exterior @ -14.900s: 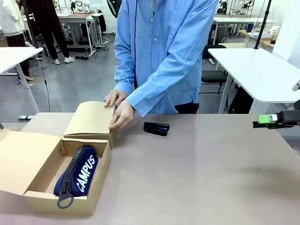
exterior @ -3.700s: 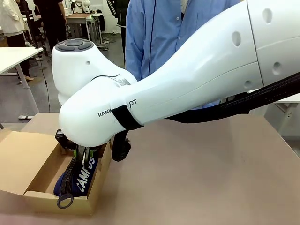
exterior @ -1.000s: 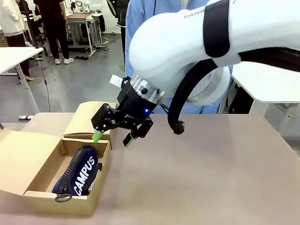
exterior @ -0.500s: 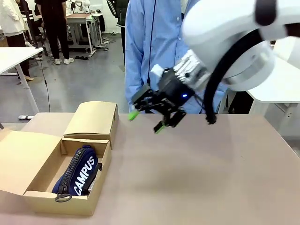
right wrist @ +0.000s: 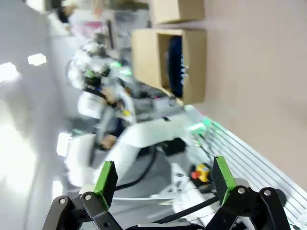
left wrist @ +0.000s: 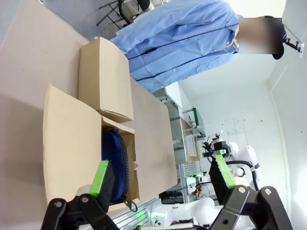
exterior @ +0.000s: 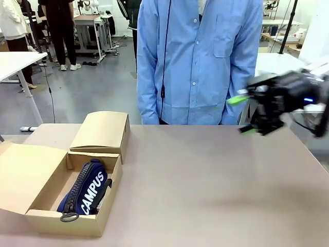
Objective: Place items inside the box.
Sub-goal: Pick up a Pencil pouch or Stapler and place it inside the Mailer Box closest to the robot.
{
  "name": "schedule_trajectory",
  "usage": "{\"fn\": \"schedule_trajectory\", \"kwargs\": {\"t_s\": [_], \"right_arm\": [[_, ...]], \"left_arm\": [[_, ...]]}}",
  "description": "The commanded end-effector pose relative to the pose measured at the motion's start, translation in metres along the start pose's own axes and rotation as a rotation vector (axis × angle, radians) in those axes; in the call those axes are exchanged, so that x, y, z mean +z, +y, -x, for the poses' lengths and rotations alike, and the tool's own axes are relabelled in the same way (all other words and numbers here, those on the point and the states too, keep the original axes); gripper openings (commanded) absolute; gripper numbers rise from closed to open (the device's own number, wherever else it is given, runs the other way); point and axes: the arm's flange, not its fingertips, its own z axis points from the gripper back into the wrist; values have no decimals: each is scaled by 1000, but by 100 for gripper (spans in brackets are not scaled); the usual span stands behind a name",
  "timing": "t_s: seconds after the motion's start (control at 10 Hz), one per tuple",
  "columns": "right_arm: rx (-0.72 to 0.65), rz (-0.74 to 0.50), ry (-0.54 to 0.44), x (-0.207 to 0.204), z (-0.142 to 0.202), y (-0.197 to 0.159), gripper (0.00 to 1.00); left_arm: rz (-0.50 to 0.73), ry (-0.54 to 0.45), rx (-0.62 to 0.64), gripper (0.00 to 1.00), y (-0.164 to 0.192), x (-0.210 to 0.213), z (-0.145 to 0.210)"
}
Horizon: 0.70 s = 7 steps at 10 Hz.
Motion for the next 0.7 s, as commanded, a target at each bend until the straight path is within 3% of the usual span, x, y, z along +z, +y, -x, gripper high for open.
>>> {"fn": "schedule_trajectory", "kwargs": {"t_s": [0.0, 0.2, 0.3, 0.4, 0.6], "right_arm": [[-81, -243, -146, 61, 13, -73, 100], [-76, -322, -283, 90, 46, -124, 100], [-101, -240, -374, 76, 49, -129, 100], [-132, -273, -229, 119, 25, -106, 100], [-132, -273, -229, 119, 25, -106, 100]], "left_arm": [[26, -12, -15, 100, -1, -1, 0], [26, -12, -15, 100, -1, -1, 0], [26, -12, -15, 100, -1, -1, 0], [26, -12, -15, 100, -1, -1, 0], [26, -12, -15, 100, -1, -1, 0]]}}
